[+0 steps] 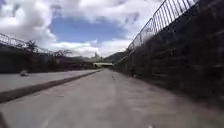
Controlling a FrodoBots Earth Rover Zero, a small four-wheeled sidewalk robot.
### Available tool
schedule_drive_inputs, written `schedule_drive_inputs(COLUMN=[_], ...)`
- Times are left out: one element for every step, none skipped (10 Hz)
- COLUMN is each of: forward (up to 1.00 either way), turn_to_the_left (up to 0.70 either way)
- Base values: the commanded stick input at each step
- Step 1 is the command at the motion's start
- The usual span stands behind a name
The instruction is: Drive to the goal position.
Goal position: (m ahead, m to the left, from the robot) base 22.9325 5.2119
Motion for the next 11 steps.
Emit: schedule_drive_inputs(forward=[1.00, 1.00, 1.00, 1.00, 1.00, 1.00, 1.00, 1.00, 1.00, 1.00, 1.00], turn_to_the_left=[0.00, 0.00, 0.00, 0.27, 0.27, 0.27, 0.27, 0.27, 0.27, 0.00, 0.00])
